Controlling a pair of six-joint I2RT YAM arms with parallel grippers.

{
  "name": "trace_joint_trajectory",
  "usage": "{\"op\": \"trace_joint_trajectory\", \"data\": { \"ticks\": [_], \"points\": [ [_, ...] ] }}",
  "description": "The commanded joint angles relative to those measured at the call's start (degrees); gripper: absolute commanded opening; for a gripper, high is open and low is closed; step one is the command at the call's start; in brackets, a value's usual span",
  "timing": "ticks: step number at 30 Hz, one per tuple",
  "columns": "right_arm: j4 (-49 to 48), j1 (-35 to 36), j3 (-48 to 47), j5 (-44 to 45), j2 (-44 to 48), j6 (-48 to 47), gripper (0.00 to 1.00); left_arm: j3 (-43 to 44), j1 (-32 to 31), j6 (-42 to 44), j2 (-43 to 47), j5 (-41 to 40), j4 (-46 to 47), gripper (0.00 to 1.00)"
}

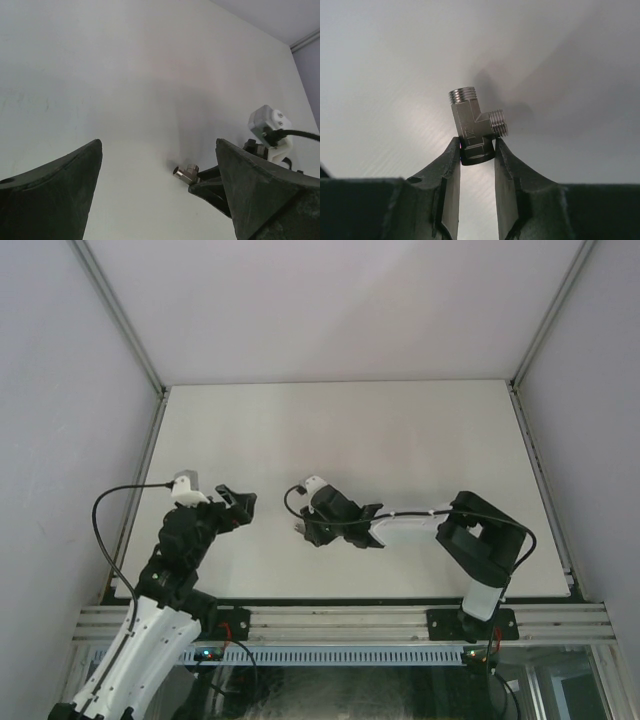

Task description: Install the water faucets

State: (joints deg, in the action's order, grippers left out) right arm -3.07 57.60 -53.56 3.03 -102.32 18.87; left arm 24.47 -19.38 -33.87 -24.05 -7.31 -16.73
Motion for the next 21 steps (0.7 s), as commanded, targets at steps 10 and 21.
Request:
{"op": "trace_joint_trajectory", "data": {
  "ticks": [10, 21],
  "points": [
    [-7.27, -16.62, 3.89, -40.27, 18.13, 14.33, 0.02, -10.82, -0.26, 6.8, 3.73, 17.65, 32.35, 0.93],
    [1.36, -30.22, 3.83, -60.87, 28.97, 18.2, 0.01, 0.26, -1.69, 18.68, -10.17, 48.92, 39.32, 0.97]
  ]
}}
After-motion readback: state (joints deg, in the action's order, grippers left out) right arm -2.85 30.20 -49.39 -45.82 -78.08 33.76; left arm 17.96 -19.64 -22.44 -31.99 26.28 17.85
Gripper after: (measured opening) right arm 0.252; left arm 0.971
